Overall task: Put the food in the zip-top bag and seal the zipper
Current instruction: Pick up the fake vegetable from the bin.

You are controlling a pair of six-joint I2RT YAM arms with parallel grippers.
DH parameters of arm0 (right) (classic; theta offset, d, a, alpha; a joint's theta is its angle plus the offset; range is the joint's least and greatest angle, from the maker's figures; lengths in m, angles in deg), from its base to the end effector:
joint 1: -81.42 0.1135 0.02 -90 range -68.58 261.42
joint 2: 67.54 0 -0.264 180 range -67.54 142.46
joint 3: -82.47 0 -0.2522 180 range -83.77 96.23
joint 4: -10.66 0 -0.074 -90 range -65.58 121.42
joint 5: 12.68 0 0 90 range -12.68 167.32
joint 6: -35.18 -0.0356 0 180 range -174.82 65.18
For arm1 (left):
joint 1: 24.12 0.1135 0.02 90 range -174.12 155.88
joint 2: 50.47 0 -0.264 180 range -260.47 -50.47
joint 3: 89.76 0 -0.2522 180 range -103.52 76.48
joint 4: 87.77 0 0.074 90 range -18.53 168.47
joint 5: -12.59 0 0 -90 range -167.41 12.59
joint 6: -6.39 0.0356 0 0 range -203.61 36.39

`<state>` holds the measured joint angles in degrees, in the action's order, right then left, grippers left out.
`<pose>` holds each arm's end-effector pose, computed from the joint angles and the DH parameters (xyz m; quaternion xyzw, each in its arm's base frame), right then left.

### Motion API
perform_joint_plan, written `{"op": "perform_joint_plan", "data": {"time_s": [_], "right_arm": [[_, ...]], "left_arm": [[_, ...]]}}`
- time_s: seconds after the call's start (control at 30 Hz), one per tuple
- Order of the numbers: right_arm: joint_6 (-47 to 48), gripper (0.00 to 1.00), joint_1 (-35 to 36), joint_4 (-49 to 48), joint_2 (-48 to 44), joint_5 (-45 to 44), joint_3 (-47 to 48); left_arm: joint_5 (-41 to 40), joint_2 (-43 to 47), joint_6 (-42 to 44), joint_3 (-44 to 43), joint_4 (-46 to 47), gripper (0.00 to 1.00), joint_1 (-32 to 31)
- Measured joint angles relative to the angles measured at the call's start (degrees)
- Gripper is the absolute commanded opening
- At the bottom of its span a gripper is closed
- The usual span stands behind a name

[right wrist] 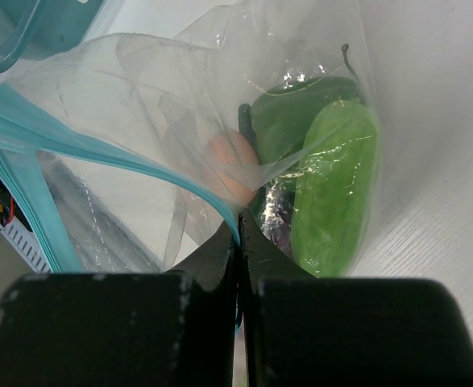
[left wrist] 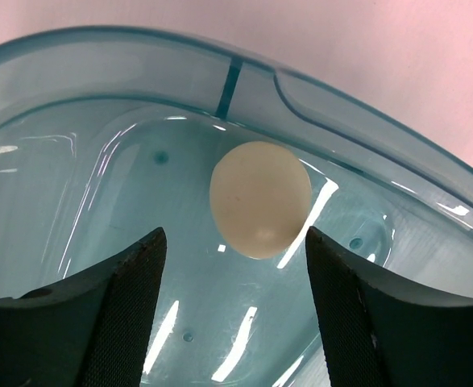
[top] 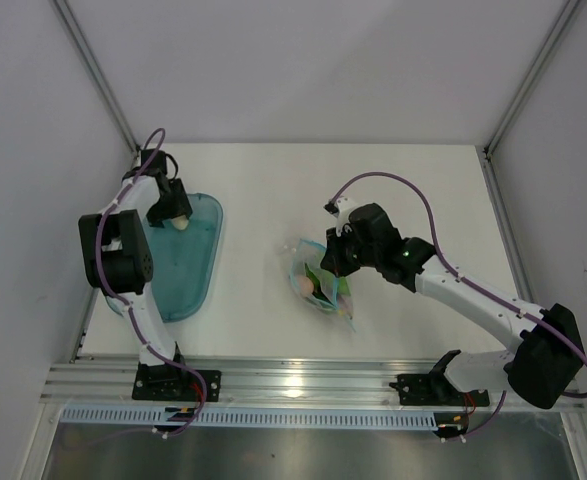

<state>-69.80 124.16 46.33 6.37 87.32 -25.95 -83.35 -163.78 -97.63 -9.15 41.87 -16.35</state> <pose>0.2049 0.1978 0.2898 -0.2519 0.8601 0.2794 0.3447 0.4124 0.0600 0.1967 -0.1953 0.9539 0.0383 0.2247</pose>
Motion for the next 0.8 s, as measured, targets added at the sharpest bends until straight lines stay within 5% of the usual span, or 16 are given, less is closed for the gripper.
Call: {"op": "perform_joint_plan", "data": {"time_s": [0.23,0.43,0.8], "right_arm": [[-0.02,0.0,0.0,-0.13,0.0,0.24,-0.09],[0.0,0.0,0.0,-0.35,0.0,0.63,-0.09],[0.0,0.0,0.0,-0.37,0.02,1.49,-0.09]], "left_arm": [[-1.55,-1.2,0.07,-1.05,-1.68,0.73,-0.94],[-4.02,-3.52,0.17,-4.02,-4.13,0.85,-2.84],[-5.84,-7.15,0.07,-10.62,-10.1,0.86,-3.78]]}}
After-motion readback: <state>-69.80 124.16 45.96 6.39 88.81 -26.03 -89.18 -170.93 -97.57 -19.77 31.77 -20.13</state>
